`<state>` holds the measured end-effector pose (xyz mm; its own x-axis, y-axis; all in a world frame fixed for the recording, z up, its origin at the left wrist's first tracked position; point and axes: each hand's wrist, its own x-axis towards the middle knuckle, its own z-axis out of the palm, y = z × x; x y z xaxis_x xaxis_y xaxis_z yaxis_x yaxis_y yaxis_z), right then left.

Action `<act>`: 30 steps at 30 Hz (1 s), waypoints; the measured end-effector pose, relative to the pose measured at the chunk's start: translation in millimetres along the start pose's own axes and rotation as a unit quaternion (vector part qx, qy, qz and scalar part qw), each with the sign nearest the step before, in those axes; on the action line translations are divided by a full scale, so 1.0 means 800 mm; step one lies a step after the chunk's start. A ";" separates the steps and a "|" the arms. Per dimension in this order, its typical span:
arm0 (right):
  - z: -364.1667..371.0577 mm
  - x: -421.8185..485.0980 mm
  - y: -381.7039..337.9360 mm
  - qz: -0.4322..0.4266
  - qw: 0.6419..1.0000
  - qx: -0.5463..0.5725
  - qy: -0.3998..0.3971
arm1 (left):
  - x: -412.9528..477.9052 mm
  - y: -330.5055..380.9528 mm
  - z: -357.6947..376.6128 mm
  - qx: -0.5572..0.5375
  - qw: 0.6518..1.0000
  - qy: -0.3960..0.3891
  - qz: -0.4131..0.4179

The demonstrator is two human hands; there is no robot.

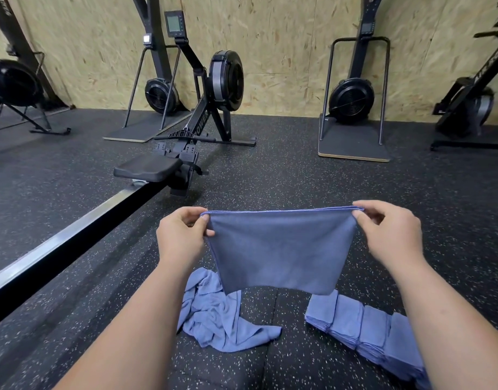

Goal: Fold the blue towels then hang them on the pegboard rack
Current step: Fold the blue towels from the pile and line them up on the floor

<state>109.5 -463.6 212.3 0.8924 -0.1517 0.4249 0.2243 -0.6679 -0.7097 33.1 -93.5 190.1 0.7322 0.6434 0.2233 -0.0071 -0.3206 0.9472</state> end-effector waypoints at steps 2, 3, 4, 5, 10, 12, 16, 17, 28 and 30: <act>-0.001 0.000 -0.001 0.013 1.000 0.008 -0.013 | 0.003 -0.003 -0.001 0.006 1.000 0.008 0.003; -0.002 0.001 0.000 0.018 0.999 0.019 -0.021 | 0.005 -0.004 -0.002 0.016 1.000 0.013 0.008; -0.001 0.003 0.002 0.022 0.999 0.034 -0.028 | 0.005 -0.005 -0.003 0.027 0.999 0.017 0.012; 0.000 0.005 0.005 0.029 0.997 0.061 -0.035 | 0.005 -0.005 -0.004 0.035 0.999 0.021 0.014; -0.001 0.013 0.012 0.117 0.947 0.292 -0.067 | 0.004 -0.007 -0.009 0.109 0.991 0.038 0.062; -0.001 0.015 0.010 0.148 0.922 0.352 -0.071 | 0.002 -0.005 -0.009 0.131 0.986 0.054 0.091; 0.003 0.015 0.010 0.162 0.925 0.342 -0.038 | -0.001 0.000 -0.004 0.143 0.982 0.050 0.109; 0.004 0.014 0.010 0.157 0.929 0.333 -0.023 | -0.001 0.000 -0.003 0.145 0.983 0.040 0.101; 0.013 0.018 0.014 0.320 0.826 0.462 -0.044 | 0.011 -0.001 0.019 -0.256 0.920 -0.100 -0.279; 0.019 0.017 0.014 0.341 0.819 0.458 -0.061 | 0.011 -0.003 0.024 -0.227 0.921 -0.082 -0.305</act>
<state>130.1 -462.4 201.4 0.9523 -0.1517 -0.2647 -0.1921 0.3763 -0.9064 52.6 -100.5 185.2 0.7867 0.4821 -0.3856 0.1831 0.4143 0.8915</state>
